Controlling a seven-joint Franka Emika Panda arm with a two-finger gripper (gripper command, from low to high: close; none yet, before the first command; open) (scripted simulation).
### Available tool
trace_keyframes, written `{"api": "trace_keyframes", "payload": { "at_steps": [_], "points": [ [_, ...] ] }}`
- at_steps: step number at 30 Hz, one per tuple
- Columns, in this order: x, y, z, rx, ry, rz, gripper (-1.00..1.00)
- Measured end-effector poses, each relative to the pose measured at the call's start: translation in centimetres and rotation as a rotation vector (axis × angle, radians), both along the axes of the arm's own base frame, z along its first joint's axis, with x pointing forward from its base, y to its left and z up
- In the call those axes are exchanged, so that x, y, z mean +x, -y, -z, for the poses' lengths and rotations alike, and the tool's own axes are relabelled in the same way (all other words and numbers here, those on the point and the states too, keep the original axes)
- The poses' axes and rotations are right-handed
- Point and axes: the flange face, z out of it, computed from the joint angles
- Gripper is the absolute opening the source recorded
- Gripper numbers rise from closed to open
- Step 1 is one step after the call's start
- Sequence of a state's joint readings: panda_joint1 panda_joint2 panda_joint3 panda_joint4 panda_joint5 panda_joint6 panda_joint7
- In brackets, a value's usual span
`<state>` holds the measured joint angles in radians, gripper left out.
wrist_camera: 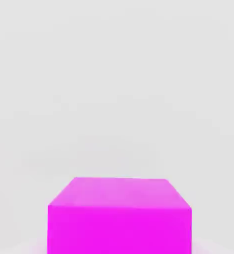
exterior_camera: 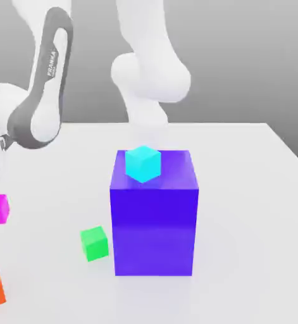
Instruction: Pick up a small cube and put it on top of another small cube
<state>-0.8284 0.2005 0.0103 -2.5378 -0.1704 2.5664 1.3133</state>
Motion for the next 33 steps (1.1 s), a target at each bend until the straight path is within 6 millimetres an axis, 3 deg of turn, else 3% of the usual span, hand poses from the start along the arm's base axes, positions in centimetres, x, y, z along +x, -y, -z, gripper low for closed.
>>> {"api": "trace_keyframes", "payload": {
  "at_steps": [7, 15, 21, 33],
  "points": [
    [0.1, -5.3, 3.7, 0.234, -0.086, -0.516, -1.00],
    [0.5, -10.0, 4.4, 0.426, -0.089, -1.095, -1.00],
    [0.9, -12.6, 3.2, 0.500, -0.052, -1.517, -1.00],
    [1.3, -14.9, -2.0, 0.406, 0.006, -2.193, -1.00]
  ]
}}
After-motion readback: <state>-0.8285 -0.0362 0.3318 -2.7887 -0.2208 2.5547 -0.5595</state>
